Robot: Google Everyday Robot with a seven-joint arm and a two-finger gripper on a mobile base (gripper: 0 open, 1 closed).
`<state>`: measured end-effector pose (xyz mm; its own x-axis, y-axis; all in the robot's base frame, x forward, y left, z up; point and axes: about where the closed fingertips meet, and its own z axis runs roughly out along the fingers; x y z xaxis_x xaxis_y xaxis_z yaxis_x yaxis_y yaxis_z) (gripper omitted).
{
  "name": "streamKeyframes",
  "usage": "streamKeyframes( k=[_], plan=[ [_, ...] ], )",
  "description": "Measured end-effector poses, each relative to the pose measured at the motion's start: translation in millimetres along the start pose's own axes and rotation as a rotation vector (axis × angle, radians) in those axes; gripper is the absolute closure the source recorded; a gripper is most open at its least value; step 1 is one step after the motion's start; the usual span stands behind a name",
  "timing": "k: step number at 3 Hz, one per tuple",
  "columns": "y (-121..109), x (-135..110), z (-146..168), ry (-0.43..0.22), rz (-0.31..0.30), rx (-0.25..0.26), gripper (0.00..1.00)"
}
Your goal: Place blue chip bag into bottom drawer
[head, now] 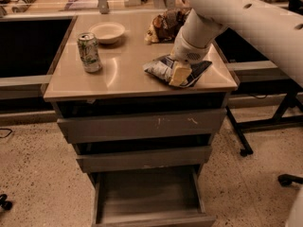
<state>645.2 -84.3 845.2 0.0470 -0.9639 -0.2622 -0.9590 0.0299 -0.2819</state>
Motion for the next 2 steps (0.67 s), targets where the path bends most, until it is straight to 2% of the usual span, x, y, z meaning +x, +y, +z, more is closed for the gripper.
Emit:
streamKeyframes(
  k=[1,2],
  plan=[
    [23.6,-22.3,-38.1,-0.044,-0.013,-0.003,1.00],
    [23.7,-22.3,-38.1,-0.044,-0.014,-0.003,1.00]
  ],
)
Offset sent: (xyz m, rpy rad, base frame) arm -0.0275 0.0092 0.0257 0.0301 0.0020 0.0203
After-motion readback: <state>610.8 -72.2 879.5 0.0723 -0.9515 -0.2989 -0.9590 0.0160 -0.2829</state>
